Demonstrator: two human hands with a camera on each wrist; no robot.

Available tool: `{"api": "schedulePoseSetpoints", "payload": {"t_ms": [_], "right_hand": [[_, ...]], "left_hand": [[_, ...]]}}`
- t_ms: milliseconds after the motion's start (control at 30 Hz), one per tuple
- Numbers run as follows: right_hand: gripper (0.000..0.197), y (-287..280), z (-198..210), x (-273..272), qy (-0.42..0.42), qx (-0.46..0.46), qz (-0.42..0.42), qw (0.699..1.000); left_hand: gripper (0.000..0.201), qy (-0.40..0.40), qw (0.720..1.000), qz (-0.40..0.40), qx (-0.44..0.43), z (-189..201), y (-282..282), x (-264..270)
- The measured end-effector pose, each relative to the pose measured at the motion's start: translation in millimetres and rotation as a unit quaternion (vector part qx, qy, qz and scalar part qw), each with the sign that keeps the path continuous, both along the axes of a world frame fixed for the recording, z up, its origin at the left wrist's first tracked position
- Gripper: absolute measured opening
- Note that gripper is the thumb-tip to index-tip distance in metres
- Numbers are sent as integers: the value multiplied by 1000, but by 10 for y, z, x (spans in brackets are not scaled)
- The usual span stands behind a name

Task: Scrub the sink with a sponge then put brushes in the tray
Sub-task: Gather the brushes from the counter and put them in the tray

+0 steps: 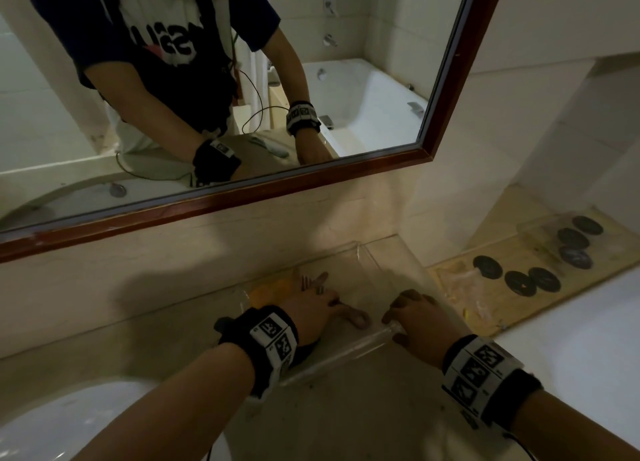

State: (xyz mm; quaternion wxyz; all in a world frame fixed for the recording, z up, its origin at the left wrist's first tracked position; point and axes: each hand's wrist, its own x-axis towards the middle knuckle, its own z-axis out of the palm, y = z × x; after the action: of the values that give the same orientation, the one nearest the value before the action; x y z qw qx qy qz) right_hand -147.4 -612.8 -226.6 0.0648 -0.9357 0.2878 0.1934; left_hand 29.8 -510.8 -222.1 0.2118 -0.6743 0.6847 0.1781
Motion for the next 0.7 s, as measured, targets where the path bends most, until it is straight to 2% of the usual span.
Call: {"api": "schedulePoseSetpoints", "payload": {"t_ms": [100,233,533,700], "right_hand": [[41,10,21,95,-4,-5,0,1000],[43,1,47,152,15,-5,1,1000],[42,23,37,110,35,15,-6,999],[42,137,84,177,31,1,12,999]], "left_hand": [[59,21,999,14,-40,-97,-5,-223],[59,56,998,31,-12,-220,-99,-421],[48,94,995,10,-29,-168,52,-200],[47,56,997,0,-57,-108,200,-184]]}}
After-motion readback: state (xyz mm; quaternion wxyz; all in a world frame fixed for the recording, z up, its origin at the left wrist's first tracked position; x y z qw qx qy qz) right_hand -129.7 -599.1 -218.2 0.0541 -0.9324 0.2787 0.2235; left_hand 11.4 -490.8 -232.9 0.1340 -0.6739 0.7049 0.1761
